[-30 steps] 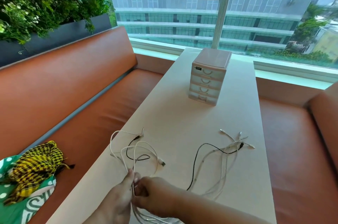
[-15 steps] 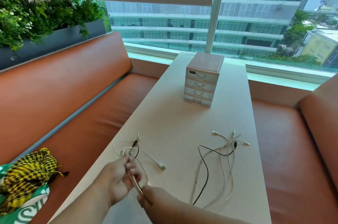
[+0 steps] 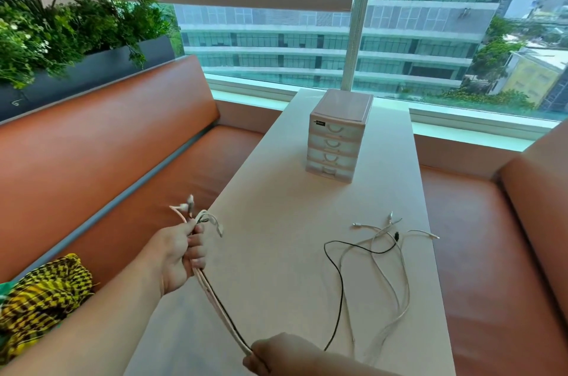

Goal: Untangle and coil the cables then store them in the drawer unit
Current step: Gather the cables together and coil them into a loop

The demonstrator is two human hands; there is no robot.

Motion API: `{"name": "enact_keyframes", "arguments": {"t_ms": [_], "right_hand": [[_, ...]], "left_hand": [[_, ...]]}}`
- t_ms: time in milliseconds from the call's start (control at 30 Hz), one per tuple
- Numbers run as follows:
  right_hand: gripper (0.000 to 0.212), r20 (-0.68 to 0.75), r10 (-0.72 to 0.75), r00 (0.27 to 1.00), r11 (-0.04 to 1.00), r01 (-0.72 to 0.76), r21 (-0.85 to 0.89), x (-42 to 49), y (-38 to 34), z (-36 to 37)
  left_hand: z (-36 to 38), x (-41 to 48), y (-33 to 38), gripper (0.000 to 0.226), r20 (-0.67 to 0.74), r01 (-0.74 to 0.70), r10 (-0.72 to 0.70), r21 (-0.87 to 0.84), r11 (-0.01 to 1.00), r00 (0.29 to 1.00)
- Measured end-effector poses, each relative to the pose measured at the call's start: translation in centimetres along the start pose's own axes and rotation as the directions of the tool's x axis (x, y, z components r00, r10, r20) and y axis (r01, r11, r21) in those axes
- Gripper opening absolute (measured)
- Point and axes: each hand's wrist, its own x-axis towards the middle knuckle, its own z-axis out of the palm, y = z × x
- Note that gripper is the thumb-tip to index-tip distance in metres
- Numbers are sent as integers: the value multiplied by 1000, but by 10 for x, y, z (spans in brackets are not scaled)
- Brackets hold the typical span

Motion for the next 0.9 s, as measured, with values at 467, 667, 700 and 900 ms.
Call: {"name": "enact_keyframes", "arguments": {"t_ms": [467, 667, 700, 900], "right_hand": [[54, -246, 46, 968, 687, 148, 711, 33, -54, -79], [18, -303, 112, 946, 518, 205, 830, 42, -64, -95], [19, -314, 122, 941, 514, 211, 832, 41, -65, -96], [28, -309, 158, 938, 455, 209, 866, 33, -75, -103]], "left_hand": [[20, -31, -45, 36, 95, -345, 374, 637, 690, 923], [28, -42, -53, 35, 197, -428, 461, 768, 476, 865], [28, -43, -55, 37, 199, -416, 447, 784, 461, 872], [19, -40, -70, 38, 223, -385, 401, 839, 384, 888]]}}
